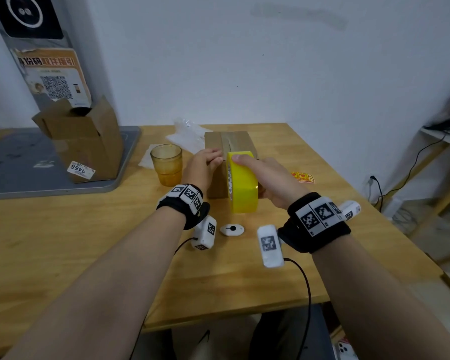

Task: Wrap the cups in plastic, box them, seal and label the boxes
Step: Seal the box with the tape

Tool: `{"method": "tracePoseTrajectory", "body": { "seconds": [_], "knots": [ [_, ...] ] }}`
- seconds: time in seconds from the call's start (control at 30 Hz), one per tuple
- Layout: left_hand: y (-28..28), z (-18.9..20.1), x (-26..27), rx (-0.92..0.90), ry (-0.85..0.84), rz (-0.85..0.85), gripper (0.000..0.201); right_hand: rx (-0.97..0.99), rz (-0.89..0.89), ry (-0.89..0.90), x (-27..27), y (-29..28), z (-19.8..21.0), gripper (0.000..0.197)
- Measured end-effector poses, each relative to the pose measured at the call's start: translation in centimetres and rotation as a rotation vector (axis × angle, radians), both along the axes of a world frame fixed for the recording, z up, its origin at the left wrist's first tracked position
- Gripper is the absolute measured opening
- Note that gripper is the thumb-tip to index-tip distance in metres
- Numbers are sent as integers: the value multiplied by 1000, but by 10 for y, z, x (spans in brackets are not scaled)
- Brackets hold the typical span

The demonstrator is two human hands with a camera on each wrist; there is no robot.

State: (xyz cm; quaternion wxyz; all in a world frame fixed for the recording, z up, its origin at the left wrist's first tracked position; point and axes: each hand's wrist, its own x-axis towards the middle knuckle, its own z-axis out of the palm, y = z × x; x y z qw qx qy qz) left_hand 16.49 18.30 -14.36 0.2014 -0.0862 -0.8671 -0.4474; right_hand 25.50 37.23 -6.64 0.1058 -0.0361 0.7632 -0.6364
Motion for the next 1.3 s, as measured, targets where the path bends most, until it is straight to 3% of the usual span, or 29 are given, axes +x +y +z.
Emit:
{"method": "tracePoseTrajectory", "body": {
  "seconds": [0.33, 0.63, 0.87, 1.03, 1.1, 1.2, 1.3],
  "knots": [
    [-3, 3, 0, 5, -16, -29, 31, 4, 97, -89, -12, 1, -30, 47],
    [-7, 11, -15, 23, -52, -31, 30, -23, 149, -102, -34, -3, -40, 41],
    [-2, 26, -24, -193, -220, -87, 45, -12, 198, -103, -52, -5, -55, 37],
    [-11, 29, -1, 26, -256, -66, 43, -32, 199, -86, -57, -8, -66, 38],
    [-8, 29, 13, 96, -225, -32, 38, 52, 183, -21, -59, -5, -65, 40],
    [-1, 30, 29, 197, -242, 16, 32, 298, 142, 65, -62, 2, -58, 61],
    [4, 31, 39, 234, -338, 36, 29, 459, 144, 4, -56, 11, -51, 54]
  ]
}}
